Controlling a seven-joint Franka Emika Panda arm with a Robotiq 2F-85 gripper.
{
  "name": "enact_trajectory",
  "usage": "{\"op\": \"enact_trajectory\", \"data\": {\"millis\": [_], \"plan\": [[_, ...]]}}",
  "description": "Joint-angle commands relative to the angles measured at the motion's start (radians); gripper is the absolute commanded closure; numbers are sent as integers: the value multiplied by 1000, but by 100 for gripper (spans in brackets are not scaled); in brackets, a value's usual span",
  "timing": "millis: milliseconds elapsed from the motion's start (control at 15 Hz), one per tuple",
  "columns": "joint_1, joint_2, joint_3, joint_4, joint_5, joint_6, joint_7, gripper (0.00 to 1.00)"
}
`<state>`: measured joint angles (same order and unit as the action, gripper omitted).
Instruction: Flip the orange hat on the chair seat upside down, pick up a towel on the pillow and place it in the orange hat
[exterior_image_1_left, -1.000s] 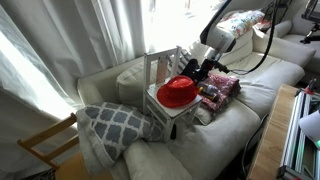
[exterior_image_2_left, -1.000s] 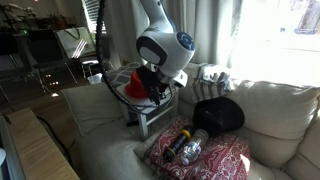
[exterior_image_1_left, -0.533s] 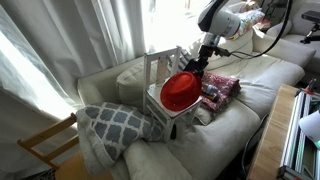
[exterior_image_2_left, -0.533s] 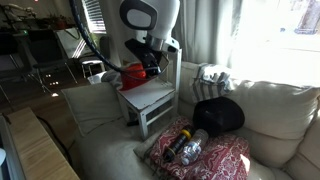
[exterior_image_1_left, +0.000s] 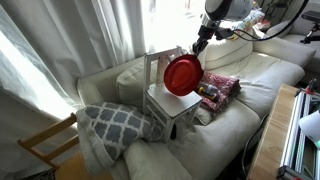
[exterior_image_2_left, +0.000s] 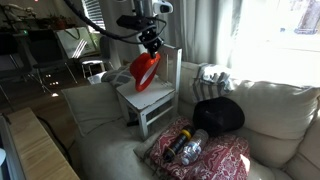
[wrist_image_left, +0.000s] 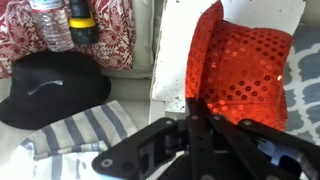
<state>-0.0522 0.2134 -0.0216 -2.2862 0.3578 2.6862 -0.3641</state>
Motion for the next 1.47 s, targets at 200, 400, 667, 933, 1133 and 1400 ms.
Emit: {"op": "enact_trajectory", "data": {"millis": [200, 400, 667, 933, 1133, 1400], "plan": [[-13, -39, 19, -32, -111, 21, 84, 98], [-13, -40, 19, -34, -114, 21, 84, 98], [36, -83, 10, -54, -264, 22, 139, 99], [283, -106, -208, -48, -611, 25, 360, 99], [462, -80, -358, 16, -845, -22, 568, 99], [586, -51, -419, 56, -1146, -161, 876, 99]]}}
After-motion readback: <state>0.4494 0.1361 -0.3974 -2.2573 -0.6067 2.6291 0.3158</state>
